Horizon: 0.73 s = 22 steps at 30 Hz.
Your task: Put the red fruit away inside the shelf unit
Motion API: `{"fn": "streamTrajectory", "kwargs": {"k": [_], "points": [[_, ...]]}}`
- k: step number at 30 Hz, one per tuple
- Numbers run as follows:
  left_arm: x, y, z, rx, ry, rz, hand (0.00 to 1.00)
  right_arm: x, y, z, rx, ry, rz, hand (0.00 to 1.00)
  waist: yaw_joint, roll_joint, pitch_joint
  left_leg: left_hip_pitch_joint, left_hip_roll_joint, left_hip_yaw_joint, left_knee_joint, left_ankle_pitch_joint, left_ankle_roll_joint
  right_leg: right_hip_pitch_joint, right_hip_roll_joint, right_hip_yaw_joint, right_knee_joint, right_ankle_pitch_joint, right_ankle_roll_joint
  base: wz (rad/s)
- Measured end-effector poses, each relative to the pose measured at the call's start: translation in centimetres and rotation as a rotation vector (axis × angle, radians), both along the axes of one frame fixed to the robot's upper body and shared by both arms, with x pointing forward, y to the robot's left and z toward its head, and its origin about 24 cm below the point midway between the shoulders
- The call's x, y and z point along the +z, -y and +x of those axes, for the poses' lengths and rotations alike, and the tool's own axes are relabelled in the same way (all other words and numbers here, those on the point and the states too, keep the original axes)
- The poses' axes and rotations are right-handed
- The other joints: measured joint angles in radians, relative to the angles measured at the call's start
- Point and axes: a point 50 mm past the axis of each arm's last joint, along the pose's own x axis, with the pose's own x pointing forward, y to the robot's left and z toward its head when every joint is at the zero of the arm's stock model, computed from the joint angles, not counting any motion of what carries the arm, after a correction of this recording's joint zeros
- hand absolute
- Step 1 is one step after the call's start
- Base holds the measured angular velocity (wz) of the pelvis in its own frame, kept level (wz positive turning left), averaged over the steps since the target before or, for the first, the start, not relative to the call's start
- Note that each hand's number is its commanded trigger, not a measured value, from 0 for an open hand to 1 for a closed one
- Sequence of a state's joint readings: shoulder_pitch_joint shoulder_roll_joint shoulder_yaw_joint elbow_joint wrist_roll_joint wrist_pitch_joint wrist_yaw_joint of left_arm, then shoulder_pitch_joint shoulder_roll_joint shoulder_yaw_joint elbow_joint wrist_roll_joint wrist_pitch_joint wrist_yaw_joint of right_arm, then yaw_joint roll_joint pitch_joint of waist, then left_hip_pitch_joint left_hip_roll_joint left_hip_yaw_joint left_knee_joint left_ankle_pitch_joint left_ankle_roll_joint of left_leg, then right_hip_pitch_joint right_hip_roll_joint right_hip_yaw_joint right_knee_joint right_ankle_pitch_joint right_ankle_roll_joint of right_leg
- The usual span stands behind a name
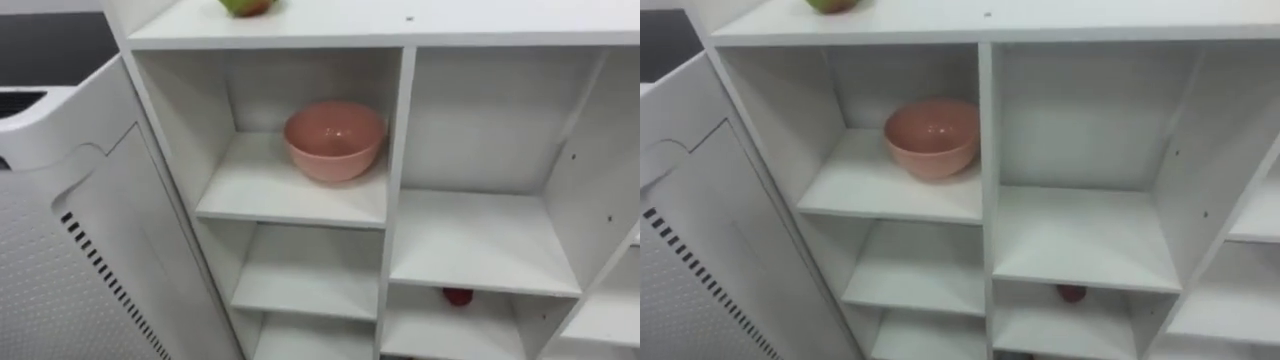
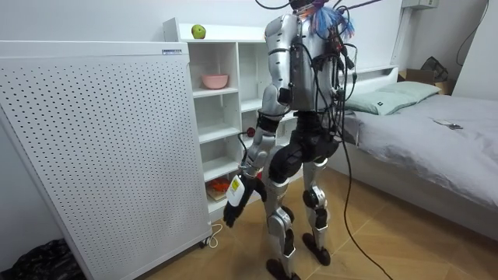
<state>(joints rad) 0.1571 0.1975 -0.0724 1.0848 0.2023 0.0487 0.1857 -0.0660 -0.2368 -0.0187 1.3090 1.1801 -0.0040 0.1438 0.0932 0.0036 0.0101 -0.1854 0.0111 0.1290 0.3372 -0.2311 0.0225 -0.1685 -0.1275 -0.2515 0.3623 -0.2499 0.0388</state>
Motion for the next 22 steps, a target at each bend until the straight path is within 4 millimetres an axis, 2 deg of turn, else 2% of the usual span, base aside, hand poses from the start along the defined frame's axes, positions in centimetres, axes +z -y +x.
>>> {"fn": "streamTrajectory", "kwargs": {"k": [1, 2, 3, 5, 7, 10, 14, 15, 16, 19, 20, 22], "points": [[0.0, -0.3, -0.6, 0.0, -0.008, 0.011, 0.0, -0.5, -0.3, -1.7, 0.046, -0.055, 0.0, 0.0, -0.011, -0.005, -0.0082, 0.037, 0.003, 0.001, -0.024, -0.003, -0.006, 0.04, 0.009, -0.001, -0.032, 0.005, 0.004, -0.06], [0.0, -0.4, -1.0, -0.001, -0.016, 0.02, 0.0, -0.8, -0.3, -3.1, 0.097, -0.1, -0.01, 0.0, -0.014, -0.011, -0.0115, 0.069, 0.004, 0.005, -0.042, -0.004, -0.007, 0.073, 0.014, -0.002, -0.058, 0.01, 0.006, -0.07], [0.0, -0.5, -1.2, 0.001, -0.02, 0.024, 0.0, -0.9, -0.4, -3.7, 0.125, -0.12, -0.016, 0.0, -0.017, -0.014, -0.0128, 0.083, 0.004, 0.007, -0.049, -0.005, -0.008, 0.087, 0.016, -0.001, -0.066, 0.013, 0.007, -0.11], [0.1, -0.8, -1.9, -0.002, -0.038, 0.044, 0.0, -1.2, -0.7, -5.1, 0.253, -0.188, -0.038, 0.0, -0.038, -0.021, -0.0107, 0.123, 0.006, 0.008, -0.072, -0.006, -0.01, 0.131, 0.024, 0.0, -0.095, 0.021, 0.01, -0.05], [0.0, -0.7, -2.0, -0.001, -0.04, 0.057, 0.0, -1.4, -1.1, -5.7, 0.348, -0.228, -0.05, 0.0, -0.045, -0.024, -0.0094, 0.144, 0.008, 0.01, -0.084, -0.006, -0.01, 0.155, 0.029, -0.002, -0.117, 0.029, 0.009, -0.04], [-0.1, 0.0, -2.1, -0.005, -0.039, 0.055, 0.0, -1.7, -2.1, -5.9, 0.507, -0.273, -0.069, 0.0, -0.063, -0.024, -0.0069, 0.175, 0.011, 0.011, -0.107, -0.007, -0.013, 0.19, 0.039, 0.0, -0.152, 0.04, 0.01, -0.01], [-0.2, 0.6, -1.8, -0.005, -0.026, 0.039, 0.0, -2.0, -3.3, -6.0, 0.746, -0.329, -0.098, 0.0, -0.062, -0.032, -0.0078, 0.211, 0.011, 0.015, -0.129, -0.007, -0.015, 0.228, 0.043, 0.003, -0.176, 0.047, 0.012, -0.02], [-0.2, 0.6, -1.7, -0.005, -0.026, 0.038, 0.0, -2.0, -3.4, -6.0, 0.768, -0.335, -0.104, 0.0, -0.063, -0.032, -0.0076, 0.216, 0.011, 0.018, -0.132, -0.007, -0.015, 0.232, 0.043, 0.004, -0.177, 0.047, 0.012, -0.07], [-0.2, 0.6, -1.6, -0.004, -0.022, 0.038, 0.0, -2.1, -3.5, -6.1, 0.79, -0.344, -0.109, 0.0, -0.065, -0.04, -0.0034, 0.224, 0.011, 0.019, -0.133, -0.007, -0.015, 0.238, 0.043, 0.005, -0.178, 0.047, 0.012, -0.04], [-0.1, 0.4, -1.0, 0.034, -0.001, 0.037, 0.0, -2.1, -3.8, -5.9, 0.829, -0.349, -0.118, 0.0, -0.065, -0.047, -0.0038, 0.237, 0.01, 0.019, -0.133, -0.007, -0.015, 0.248, 0.043, 0.005, -0.179, 0.047, 0.012, 0.0], [-0.2, 0.4, -0.8, 0.046, 0.002, 0.035, 0.0, -2.2, -3.9, -5.9, 0.845, -0.352, -0.12, 0.0, -0.065, -0.047, 0.0022, 0.245, 0.01, 0.019, -0.134, -0.007, -0.015, 0.257, 0.043, 0.006, -0.183, 0.048, 0.013, 0.0], [-0.2, 0.5, -0.8, 0.051, -0.007, 0.028, 0.0, -2.2, -4.1, -6.0, 0.869, -0.359, -0.122, 0.0, -0.067, -0.052, 0.0003, 0.253, 0.008, 0.019, -0.135, -0.007, -0.015, 0.272, 0.043, 0.007, -0.195, 0.05, 0.016, 0.0]]}}
